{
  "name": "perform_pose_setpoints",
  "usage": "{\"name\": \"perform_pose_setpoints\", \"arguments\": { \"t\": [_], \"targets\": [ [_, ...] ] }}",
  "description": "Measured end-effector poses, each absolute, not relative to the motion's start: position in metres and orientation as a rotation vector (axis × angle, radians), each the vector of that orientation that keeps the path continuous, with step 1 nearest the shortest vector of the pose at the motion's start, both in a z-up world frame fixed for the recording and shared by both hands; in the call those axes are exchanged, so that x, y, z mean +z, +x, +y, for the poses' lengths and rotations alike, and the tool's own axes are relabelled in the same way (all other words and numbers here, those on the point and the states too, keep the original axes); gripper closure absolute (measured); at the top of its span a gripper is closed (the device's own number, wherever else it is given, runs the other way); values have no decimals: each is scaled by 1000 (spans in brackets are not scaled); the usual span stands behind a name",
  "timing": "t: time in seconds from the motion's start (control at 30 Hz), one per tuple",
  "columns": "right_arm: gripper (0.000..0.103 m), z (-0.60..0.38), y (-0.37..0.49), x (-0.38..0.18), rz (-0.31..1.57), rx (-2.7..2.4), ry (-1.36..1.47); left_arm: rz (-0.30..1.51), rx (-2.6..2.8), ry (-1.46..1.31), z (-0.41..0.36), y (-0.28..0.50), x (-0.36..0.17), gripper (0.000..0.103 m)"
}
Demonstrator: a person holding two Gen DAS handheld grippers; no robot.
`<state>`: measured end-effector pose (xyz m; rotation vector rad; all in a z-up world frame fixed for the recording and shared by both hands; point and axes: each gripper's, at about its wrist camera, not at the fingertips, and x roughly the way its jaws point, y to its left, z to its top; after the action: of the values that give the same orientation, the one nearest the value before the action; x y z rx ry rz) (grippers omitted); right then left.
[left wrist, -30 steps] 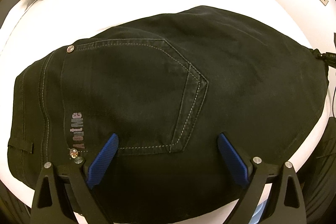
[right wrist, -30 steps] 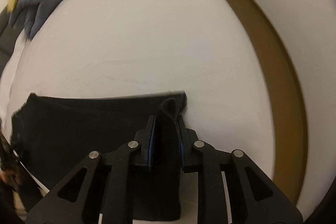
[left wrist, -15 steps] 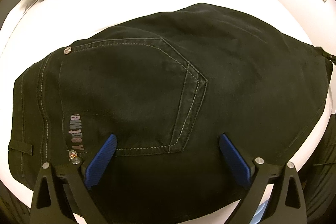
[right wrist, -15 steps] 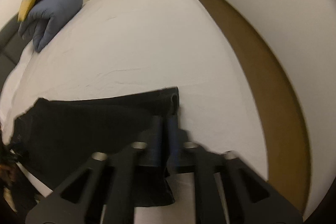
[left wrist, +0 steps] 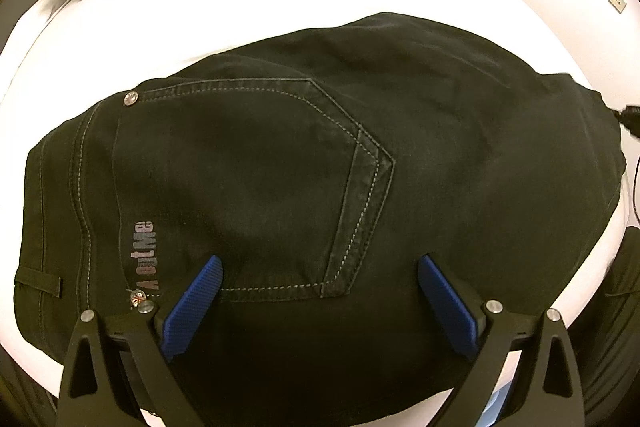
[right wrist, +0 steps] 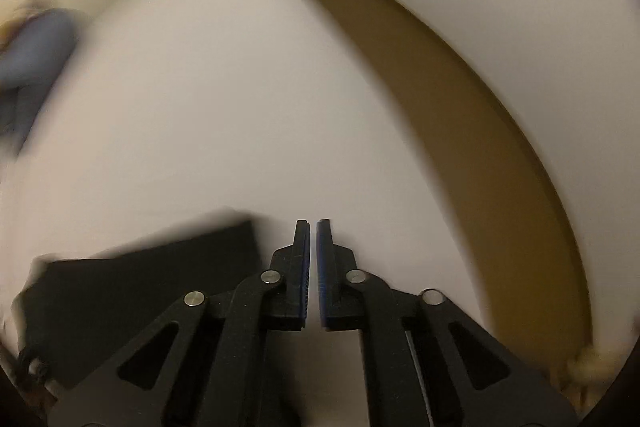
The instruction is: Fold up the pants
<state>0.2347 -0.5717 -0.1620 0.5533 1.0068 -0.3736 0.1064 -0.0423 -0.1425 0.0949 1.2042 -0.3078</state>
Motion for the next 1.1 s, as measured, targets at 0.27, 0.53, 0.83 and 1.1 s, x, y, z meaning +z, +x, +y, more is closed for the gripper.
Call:
{"name": "perform_pose_setpoints", "arguments": {
  "t": [0.27, 0.53, 0.83, 1.1],
  "targets": [
    [75, -556, 167, -167, 890, -121, 727, 1205, -313, 80, -46, 106, -137, 4],
    [43, -573, 176, -206, 864, 112, 888, 1214, -318, 93, -53, 100, -135, 4],
    [77, -515, 188, -194, 1204, 230, 764, 1212, -315, 111, -63, 100, -143, 4],
    [75, -588, 137, -127, 1199, -6, 1042, 1209, -325, 118, -62, 95, -144, 4]
  ]
}}
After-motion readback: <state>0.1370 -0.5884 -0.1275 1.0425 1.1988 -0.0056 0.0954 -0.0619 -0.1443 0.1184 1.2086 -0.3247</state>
